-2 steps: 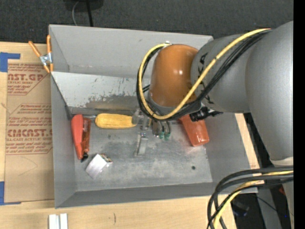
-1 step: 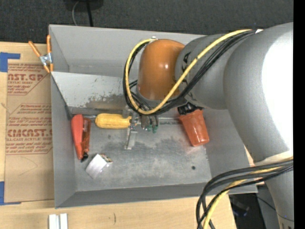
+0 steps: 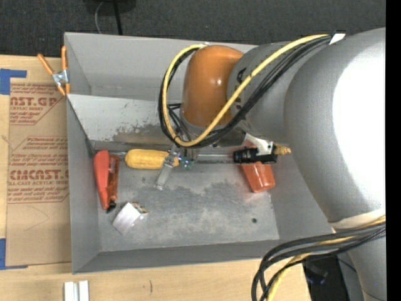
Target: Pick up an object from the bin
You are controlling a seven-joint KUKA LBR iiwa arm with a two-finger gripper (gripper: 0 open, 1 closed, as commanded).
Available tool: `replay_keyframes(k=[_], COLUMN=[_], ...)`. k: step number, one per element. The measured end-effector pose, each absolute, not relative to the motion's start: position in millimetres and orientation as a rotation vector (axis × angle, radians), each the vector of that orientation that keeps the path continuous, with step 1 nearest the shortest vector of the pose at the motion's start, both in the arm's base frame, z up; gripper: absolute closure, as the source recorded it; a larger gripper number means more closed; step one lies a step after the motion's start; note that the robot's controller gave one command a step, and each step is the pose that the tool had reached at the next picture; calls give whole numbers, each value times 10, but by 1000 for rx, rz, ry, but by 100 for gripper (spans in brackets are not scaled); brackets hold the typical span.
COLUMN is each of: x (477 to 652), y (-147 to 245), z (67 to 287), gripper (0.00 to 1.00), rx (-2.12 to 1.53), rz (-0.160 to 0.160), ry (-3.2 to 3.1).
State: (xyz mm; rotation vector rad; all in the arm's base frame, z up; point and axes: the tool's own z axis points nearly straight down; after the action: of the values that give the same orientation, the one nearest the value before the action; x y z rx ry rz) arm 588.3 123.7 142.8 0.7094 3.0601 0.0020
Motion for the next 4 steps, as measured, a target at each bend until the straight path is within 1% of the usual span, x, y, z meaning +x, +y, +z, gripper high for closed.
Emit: replay_keyframes(k=[1, 2, 4], x=[5893, 5918, 5916], y=[1270, 1320, 1318], z=[974, 738, 751], gripper=[0, 100, 100], rx=[637, 792, 792], rz=[4, -1, -1], ry=[3069, 3033, 3033])
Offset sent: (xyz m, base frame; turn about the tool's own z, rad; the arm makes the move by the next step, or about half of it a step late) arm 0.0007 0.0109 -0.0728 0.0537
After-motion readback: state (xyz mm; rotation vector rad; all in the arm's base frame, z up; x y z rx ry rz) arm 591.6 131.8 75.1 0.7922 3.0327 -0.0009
